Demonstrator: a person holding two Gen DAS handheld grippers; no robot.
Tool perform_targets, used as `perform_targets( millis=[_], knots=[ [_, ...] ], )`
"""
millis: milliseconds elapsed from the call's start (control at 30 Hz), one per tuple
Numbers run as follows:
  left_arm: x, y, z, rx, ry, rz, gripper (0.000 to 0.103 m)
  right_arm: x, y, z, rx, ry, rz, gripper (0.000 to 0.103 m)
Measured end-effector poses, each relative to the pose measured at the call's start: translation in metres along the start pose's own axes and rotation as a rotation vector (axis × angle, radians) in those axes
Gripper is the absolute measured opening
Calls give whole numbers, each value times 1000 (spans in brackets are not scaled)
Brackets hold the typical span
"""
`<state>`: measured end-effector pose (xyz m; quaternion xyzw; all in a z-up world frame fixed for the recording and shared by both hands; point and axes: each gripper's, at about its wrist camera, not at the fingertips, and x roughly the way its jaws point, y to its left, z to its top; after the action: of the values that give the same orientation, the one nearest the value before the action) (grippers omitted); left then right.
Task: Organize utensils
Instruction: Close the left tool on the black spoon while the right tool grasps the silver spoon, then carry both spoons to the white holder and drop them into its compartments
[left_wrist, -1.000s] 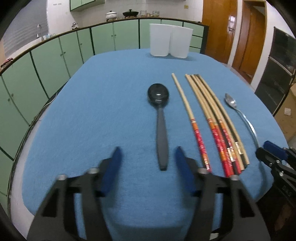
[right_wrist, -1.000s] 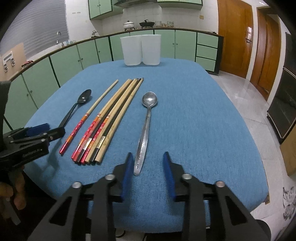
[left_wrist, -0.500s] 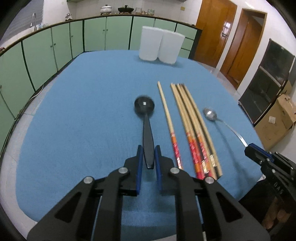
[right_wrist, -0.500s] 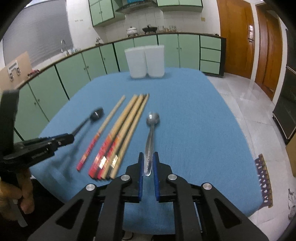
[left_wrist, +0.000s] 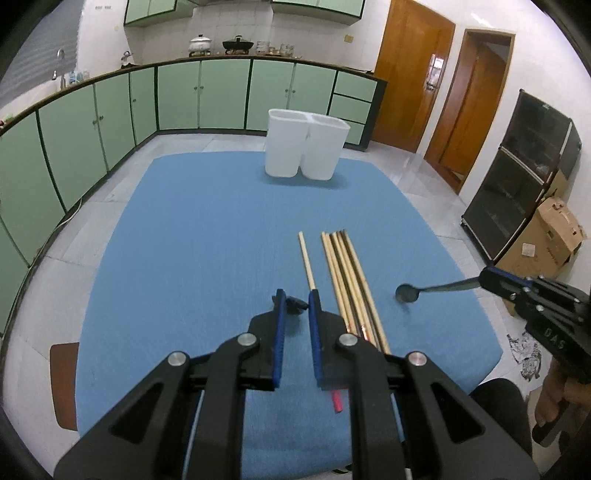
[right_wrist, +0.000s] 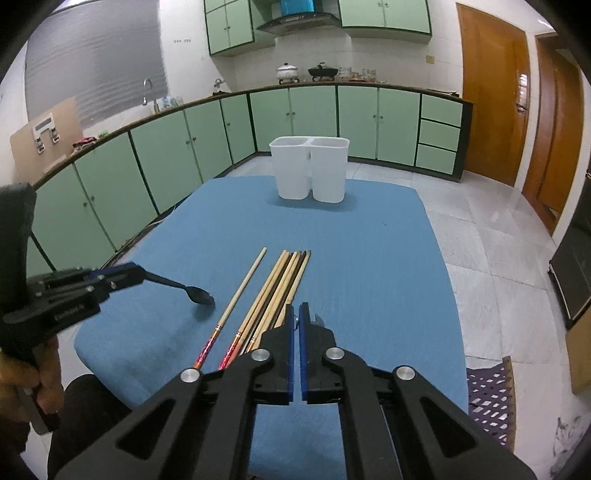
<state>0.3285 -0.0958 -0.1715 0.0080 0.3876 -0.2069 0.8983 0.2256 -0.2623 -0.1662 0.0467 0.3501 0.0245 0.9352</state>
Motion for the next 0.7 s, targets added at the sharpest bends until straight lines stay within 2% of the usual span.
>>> perform_targets(
  millis=[367, 500, 700],
  knots=[
    [-19, 4, 37, 19, -1, -51, 10, -14, -8, 24, -4, 21, 53, 2],
    [-30, 0, 64, 51, -31, -55, 10, -20, -12, 51, -4, 23, 93, 2],
    [-25, -6, 118, 77, -52, -73, 9, -15, -12, 115, -28, 27, 139, 2]
  ],
)
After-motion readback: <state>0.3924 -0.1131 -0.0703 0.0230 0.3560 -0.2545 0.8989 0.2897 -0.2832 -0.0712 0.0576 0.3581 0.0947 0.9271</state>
